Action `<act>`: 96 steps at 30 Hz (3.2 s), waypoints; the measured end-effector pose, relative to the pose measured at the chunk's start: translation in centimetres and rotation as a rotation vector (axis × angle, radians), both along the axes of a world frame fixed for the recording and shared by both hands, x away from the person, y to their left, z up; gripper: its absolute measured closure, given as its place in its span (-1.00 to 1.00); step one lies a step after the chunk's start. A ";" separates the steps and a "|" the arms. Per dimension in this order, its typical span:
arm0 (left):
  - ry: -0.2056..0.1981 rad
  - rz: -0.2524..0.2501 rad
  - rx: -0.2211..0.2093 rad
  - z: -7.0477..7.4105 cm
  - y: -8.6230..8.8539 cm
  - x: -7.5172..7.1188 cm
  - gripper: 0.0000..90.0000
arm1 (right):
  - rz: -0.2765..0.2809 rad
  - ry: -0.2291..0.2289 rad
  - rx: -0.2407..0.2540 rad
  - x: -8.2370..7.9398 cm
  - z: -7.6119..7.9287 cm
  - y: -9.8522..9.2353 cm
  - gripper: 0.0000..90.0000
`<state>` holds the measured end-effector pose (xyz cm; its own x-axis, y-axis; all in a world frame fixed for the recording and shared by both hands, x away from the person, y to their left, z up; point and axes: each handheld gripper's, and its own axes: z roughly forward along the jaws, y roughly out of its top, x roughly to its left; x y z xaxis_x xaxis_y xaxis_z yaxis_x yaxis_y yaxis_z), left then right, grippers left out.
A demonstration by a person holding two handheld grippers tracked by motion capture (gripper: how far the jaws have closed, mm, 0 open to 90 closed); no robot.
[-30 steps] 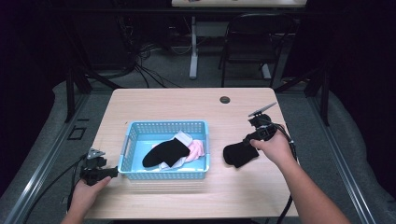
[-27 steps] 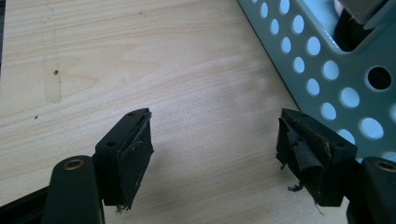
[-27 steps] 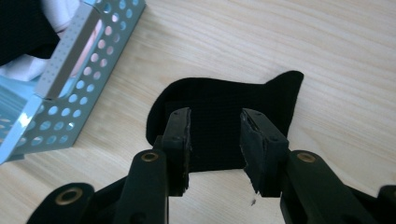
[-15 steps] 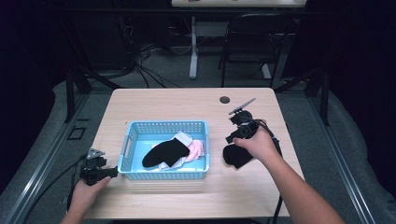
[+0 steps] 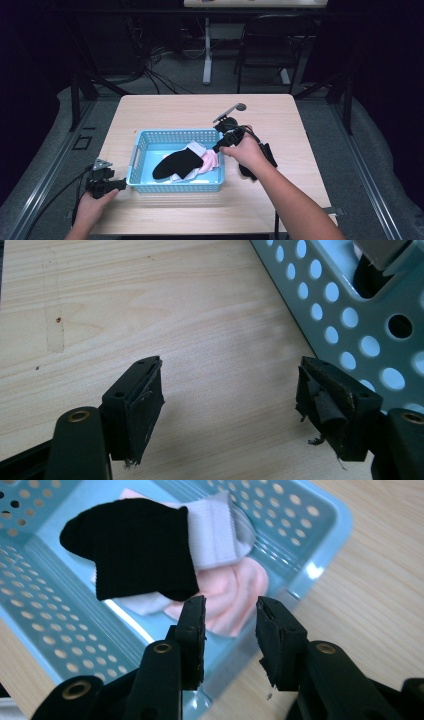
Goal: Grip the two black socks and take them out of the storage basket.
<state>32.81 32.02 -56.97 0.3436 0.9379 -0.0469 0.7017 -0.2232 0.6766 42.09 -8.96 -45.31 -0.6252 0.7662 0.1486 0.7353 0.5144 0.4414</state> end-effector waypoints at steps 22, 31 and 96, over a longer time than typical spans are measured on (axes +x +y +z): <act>-0.004 -0.001 -0.002 0.1 0.0 0.0 -0.41 | 0.057 0.072 -0.024 2.6 -4.6 7.0 0.38; -0.006 -0.002 -0.004 0.1 0.0 0.0 -0.41 | 0.041 0.080 -0.022 3.2 -5.9 8.5 0.34; 0.006 -0.006 -0.008 0.2 0.0 0.0 -0.41 | 0.213 -0.084 -0.014 -2.2 11.6 6.4 0.94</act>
